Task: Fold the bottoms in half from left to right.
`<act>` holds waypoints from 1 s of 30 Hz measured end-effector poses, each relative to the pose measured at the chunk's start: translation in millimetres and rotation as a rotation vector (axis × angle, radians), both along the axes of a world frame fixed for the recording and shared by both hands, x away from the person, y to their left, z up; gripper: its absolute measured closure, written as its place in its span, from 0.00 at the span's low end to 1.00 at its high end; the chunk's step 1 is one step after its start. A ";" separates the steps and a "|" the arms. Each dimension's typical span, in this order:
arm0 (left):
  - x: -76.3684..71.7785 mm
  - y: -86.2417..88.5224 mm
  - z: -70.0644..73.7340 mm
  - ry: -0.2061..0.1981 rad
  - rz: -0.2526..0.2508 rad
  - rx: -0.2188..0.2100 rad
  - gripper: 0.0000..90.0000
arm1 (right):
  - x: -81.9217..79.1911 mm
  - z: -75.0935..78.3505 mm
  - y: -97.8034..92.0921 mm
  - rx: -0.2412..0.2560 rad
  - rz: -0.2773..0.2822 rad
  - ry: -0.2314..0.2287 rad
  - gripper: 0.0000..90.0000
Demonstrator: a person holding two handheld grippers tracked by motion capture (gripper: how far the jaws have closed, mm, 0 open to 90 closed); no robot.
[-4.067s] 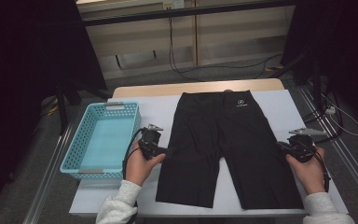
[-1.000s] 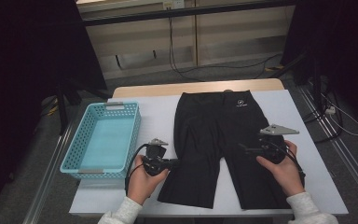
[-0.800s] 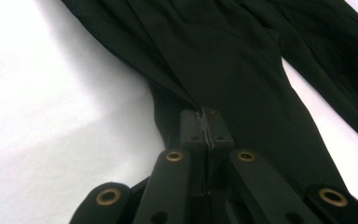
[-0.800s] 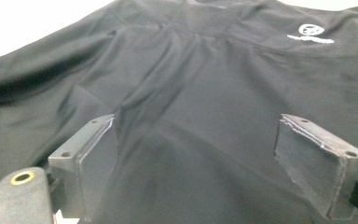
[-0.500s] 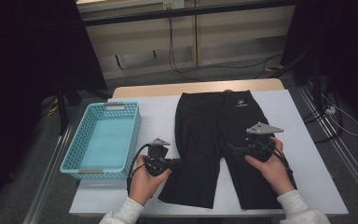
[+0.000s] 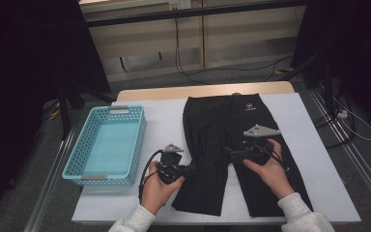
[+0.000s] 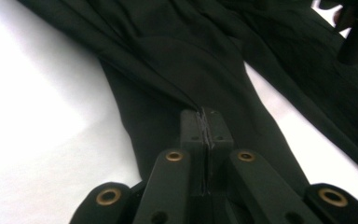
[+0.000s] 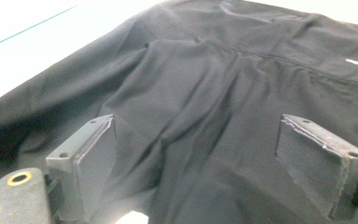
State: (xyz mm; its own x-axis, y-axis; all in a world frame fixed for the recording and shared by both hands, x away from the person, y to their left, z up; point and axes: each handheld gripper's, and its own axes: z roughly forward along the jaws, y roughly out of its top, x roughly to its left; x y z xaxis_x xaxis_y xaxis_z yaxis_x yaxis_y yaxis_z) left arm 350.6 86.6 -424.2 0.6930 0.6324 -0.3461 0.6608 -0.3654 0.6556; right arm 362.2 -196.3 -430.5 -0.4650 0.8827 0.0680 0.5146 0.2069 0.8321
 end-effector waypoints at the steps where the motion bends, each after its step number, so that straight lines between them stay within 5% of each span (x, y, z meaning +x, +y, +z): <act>1: -0.1 -0.2 0.4 0.003 -0.009 0.003 0.99 | 0.8 0.1 2.3 -0.001 0.005 0.004 0.15; 13: -0.9 -2.4 -0.6 -0.020 -0.001 -0.033 0.99 | 16.0 -3.5 34.5 0.008 0.059 0.014 0.15; 30: -0.9 -4.1 -2.7 -0.024 -0.013 -0.023 0.99 | 34.7 -15.7 71.1 -0.013 0.130 0.054 0.17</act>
State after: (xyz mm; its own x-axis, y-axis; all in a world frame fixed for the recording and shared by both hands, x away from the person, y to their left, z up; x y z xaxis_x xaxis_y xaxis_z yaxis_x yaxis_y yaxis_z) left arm 349.7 82.5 -426.9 0.7090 0.6155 -0.3441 0.6405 -0.3580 0.6794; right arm 396.9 -125.2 -446.2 -0.5714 0.8163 0.0852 0.5268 0.2852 0.8007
